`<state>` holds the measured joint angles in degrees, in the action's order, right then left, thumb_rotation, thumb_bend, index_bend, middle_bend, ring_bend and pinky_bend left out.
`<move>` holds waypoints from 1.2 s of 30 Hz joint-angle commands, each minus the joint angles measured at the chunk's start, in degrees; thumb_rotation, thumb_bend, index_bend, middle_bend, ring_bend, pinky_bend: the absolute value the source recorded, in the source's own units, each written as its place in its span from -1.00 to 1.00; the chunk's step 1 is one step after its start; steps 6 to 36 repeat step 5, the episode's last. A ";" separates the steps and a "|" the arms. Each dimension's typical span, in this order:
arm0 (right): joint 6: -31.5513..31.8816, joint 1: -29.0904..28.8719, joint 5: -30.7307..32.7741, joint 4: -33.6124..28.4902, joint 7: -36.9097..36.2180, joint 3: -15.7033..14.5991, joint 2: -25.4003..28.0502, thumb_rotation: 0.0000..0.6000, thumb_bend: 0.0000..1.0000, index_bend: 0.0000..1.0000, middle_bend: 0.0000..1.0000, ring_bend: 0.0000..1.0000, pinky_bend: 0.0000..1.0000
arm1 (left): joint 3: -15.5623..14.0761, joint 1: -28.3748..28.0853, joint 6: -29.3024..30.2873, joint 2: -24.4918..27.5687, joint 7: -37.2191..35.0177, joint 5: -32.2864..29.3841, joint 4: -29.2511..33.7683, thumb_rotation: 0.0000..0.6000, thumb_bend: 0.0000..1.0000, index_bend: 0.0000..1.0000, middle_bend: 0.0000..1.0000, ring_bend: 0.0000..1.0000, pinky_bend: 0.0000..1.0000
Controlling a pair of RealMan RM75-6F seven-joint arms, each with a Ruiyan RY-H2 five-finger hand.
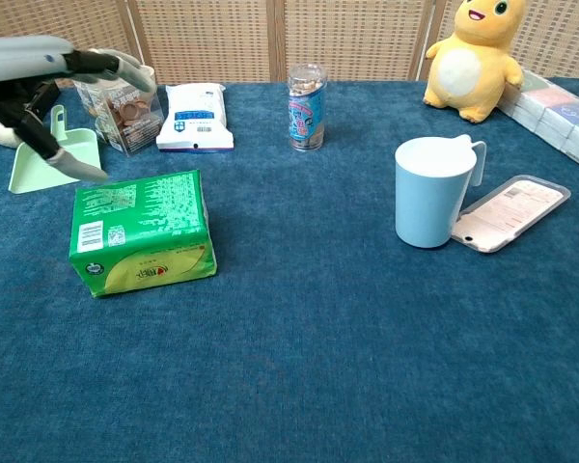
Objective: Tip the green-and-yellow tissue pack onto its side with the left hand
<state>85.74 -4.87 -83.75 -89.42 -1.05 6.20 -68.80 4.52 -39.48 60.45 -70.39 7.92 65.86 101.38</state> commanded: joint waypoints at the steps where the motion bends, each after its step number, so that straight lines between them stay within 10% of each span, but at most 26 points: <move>1: 0.50 0.09 -0.23 -0.17 0.19 0.11 0.11 1.00 -1.00 -1.00 -1.00 -1.00 -1.00 | -2.91 3.98 4.49 3.75 1.11 4.46 2.71 1.00 -0.99 -0.75 -1.00 -1.00 -1.00; 36: 1.20 0.23 0.05 0.13 1.27 0.51 0.00 1.00 -1.00 -1.00 -1.00 -1.00 -1.00 | -5.84 7.97 8.82 7.44 1.61 8.36 4.53 1.00 -0.99 -0.76 -1.00 -1.00 -1.00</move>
